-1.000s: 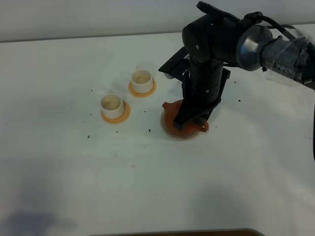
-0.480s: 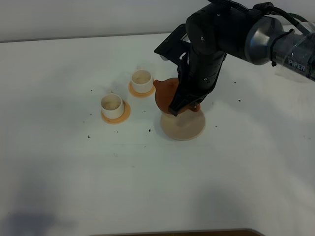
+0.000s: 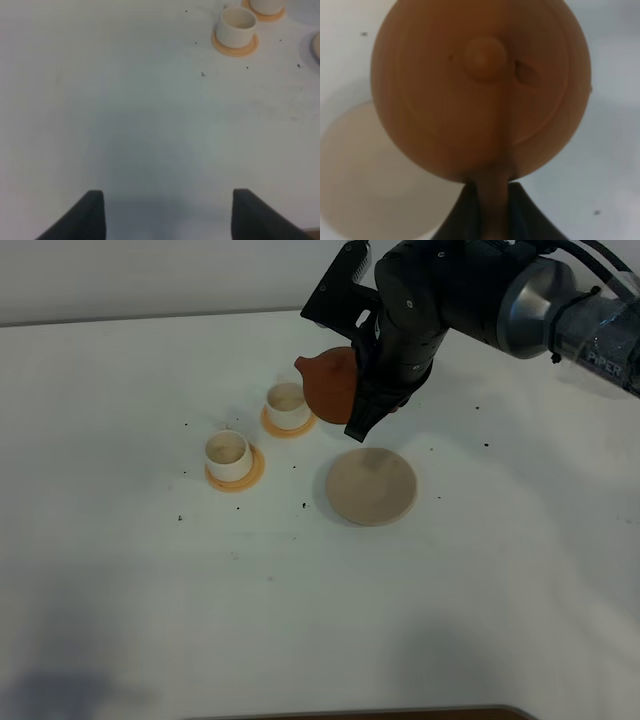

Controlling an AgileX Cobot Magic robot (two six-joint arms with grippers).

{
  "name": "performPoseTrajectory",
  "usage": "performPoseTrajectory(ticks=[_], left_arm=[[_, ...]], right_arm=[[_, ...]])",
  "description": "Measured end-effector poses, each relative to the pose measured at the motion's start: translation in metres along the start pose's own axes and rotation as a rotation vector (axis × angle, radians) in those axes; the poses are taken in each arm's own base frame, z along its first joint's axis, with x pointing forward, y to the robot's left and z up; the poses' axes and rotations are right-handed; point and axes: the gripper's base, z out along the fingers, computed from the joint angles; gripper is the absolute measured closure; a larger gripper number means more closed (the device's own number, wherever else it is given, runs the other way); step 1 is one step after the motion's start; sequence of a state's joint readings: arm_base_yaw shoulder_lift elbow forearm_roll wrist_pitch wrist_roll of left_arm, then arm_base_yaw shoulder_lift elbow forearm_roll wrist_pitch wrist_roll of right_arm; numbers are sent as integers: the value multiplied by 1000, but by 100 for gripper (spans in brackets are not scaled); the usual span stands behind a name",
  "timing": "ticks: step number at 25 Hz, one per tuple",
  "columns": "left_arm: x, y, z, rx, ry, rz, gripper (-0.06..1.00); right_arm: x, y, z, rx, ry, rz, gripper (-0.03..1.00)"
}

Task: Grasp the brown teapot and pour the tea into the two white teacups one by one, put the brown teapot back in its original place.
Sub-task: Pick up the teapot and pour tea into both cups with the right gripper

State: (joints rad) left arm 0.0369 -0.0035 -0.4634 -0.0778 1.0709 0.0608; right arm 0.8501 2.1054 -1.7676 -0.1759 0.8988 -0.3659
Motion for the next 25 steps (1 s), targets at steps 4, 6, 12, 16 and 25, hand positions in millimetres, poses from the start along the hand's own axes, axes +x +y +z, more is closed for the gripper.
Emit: performPoseTrajectory(ticks=[4, 6, 12, 16, 25], left_arm=[[0, 0, 0, 0, 0, 0, 37], [0, 0, 0, 0, 0, 0, 37], [0, 0, 0, 0, 0, 0, 37], [0, 0, 0, 1, 0, 0, 37], [0, 0, 0, 2, 0, -1, 37]], right_arm=[[-8, -6, 11, 45, 0, -56, 84], [-11, -8, 18, 57, 5, -95, 84], [-11, -11, 33, 91, 46, -204, 84], [-10, -10, 42, 130, 79, -270, 84], [-15, -3, 51, 197, 96, -374, 84]])
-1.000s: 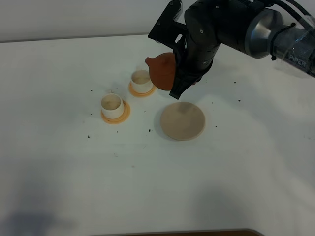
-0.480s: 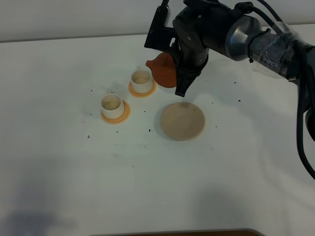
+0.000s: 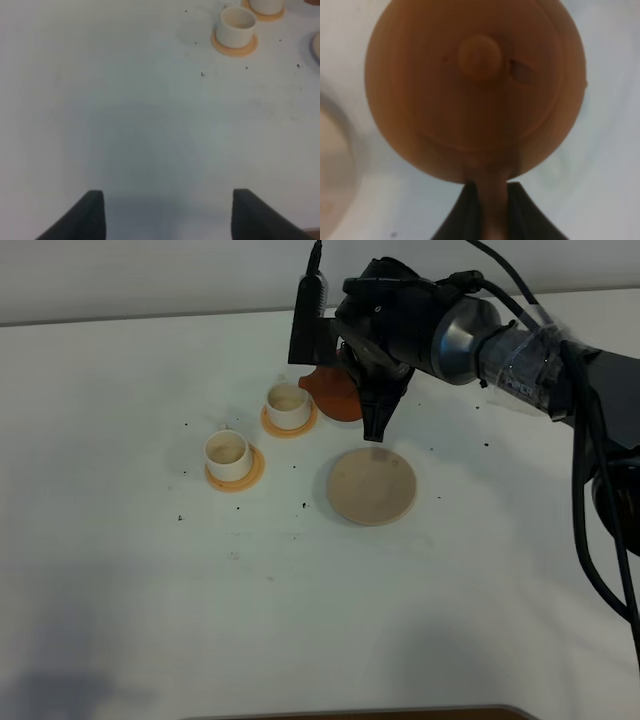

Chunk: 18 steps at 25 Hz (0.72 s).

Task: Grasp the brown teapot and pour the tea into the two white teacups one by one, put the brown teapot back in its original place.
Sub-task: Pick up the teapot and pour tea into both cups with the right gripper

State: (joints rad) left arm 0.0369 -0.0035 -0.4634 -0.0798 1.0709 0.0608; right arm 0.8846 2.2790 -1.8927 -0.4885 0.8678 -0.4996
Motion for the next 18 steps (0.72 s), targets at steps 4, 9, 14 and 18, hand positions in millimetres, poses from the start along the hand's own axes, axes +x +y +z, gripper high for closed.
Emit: performPoseTrajectory(ticks=[4, 9, 14, 18], left_arm=[[0, 0, 0, 0, 0, 0, 37], [0, 0, 0, 0, 0, 0, 37], [0, 0, 0, 0, 0, 0, 37], [0, 0, 0, 0, 0, 0, 37]], right_arm=[[-1, -1, 0, 30, 9, -33, 84], [-7, 7, 7, 57, 34, -102, 84], [-10, 10, 8, 87, 50, -151, 84], [-10, 8, 8, 103, 57, -167, 84]])
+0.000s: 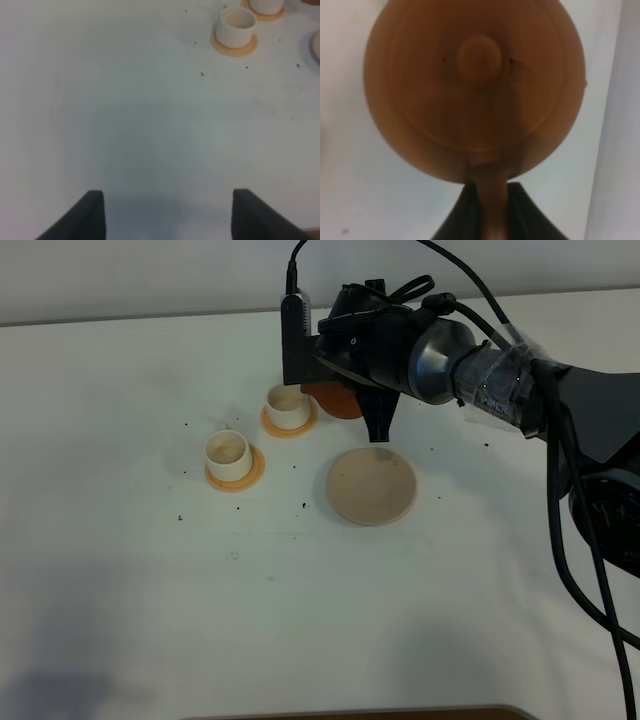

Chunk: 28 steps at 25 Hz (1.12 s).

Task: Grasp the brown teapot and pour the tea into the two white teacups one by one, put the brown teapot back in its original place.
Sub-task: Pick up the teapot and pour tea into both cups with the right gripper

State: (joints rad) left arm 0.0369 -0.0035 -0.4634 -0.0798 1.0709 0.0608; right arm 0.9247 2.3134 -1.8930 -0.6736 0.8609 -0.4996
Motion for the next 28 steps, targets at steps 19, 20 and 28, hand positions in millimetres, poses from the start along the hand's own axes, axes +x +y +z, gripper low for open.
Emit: performPoseTrajectory(ticks=[19, 20, 28], left_arm=[[0, 0, 0, 0, 0, 0, 37], [0, 0, 0, 0, 0, 0, 37], [0, 0, 0, 0, 0, 0, 37]], right_arm=[[-7, -4, -6, 101, 19, -137, 84], [-8, -4, -6, 108, 19, -146, 84], [-10, -5, -7, 132, 14, -209, 84]])
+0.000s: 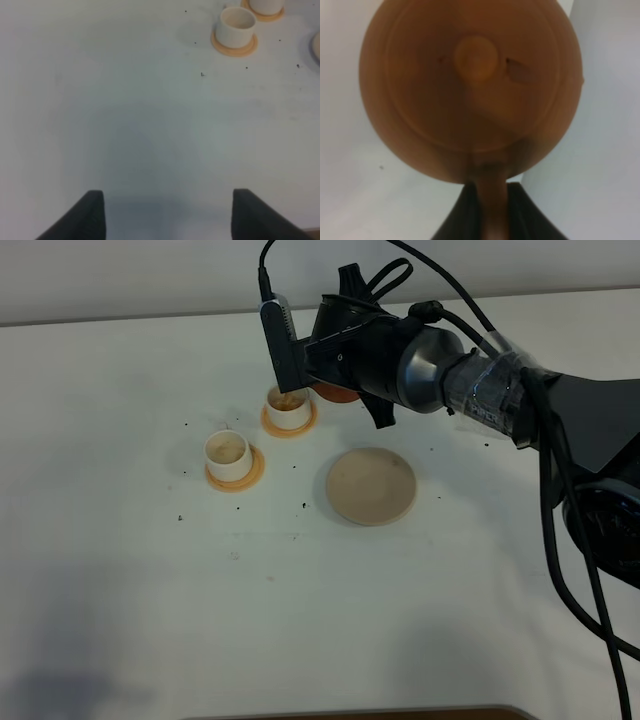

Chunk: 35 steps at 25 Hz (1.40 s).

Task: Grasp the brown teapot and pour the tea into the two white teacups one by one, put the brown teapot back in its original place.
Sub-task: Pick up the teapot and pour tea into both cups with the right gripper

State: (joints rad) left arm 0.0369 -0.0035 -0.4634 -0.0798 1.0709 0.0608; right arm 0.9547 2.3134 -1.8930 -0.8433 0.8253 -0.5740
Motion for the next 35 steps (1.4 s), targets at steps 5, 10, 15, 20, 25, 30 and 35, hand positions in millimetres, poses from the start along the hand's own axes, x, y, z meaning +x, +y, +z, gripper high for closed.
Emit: performPoseTrajectory(ticks=[5, 10, 15, 20, 25, 30, 35], left_arm=[[0, 0, 0, 0, 0, 0, 37], [0, 0, 0, 0, 0, 0, 37], [0, 0, 0, 0, 0, 0, 37], [0, 0, 0, 0, 0, 0, 37], [0, 0, 0, 0, 0, 0, 37], [0, 0, 0, 0, 0, 0, 37], [0, 0, 0, 0, 0, 0, 37]], right_arm=[[-1, -1, 0, 10, -12, -23, 84], [-2, -3, 0, 32, -19, -46, 84], [-1, -4, 0, 44, -11, -63, 84], [0, -5, 0, 58, -1, -103, 84], [0, -6, 0, 69, 7, -142, 84], [1, -7, 0, 81, 14, -173, 84], [0, -8, 0, 89, 7, -204, 84]])
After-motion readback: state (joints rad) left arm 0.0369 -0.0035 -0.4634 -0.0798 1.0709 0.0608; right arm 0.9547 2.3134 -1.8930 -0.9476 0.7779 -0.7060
